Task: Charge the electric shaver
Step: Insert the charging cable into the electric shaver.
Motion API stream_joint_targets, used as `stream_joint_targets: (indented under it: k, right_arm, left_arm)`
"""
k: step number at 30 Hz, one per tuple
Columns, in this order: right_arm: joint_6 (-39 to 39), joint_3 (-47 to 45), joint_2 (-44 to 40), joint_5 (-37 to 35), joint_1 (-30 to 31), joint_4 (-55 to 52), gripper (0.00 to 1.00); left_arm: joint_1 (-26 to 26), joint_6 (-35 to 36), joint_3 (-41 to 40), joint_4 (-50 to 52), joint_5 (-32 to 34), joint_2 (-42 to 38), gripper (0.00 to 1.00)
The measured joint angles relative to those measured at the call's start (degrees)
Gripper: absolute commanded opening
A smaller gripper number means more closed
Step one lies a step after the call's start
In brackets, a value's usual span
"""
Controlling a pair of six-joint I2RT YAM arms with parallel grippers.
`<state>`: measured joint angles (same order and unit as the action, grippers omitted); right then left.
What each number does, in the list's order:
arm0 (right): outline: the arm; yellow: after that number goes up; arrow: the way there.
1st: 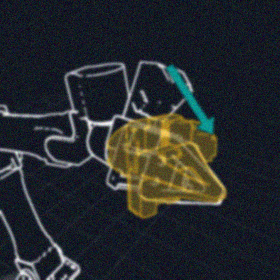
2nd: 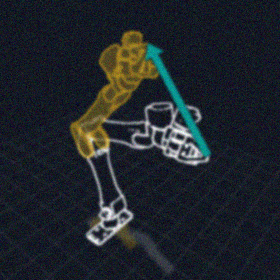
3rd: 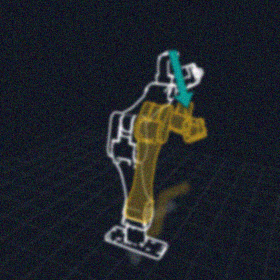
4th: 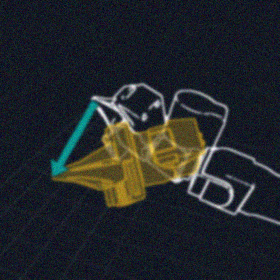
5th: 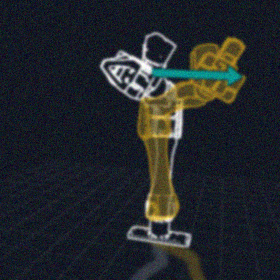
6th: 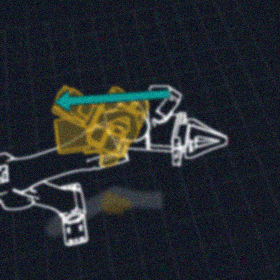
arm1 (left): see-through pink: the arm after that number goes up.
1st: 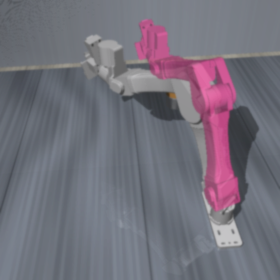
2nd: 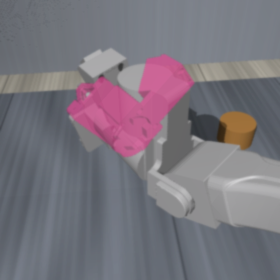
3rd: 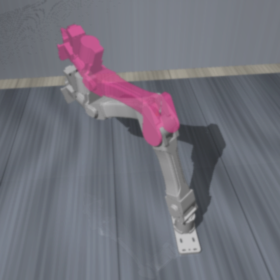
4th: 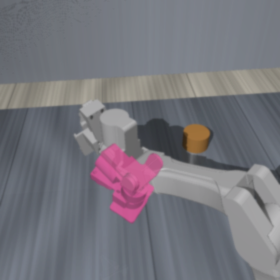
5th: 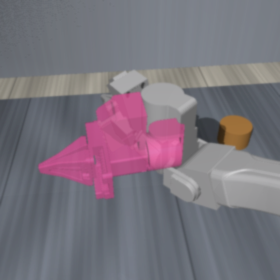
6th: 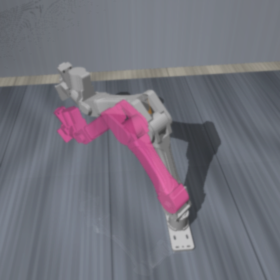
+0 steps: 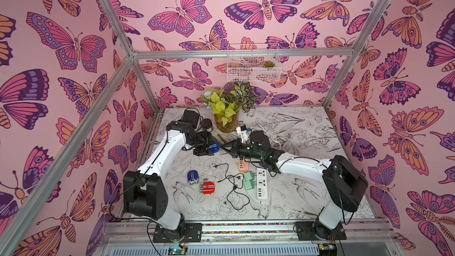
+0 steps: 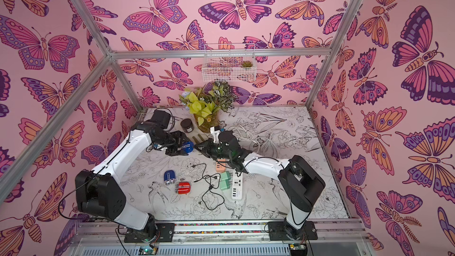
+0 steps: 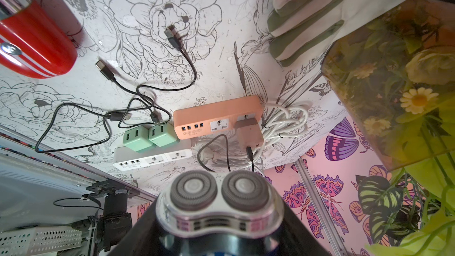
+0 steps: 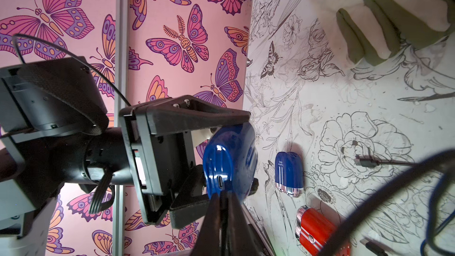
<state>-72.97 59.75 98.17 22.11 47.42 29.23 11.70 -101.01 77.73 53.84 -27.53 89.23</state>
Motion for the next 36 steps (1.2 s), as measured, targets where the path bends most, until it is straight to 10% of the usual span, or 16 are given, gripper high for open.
stream_joint_targets:
  k: [36]
  right_arm:
    - [10.5, 7.0, 0.4, -0.7, 0.1, -14.5, 0.0]
  left_arm:
    - [1.4, 0.0, 0.4, 0.0, 1.8, 0.7, 0.0]
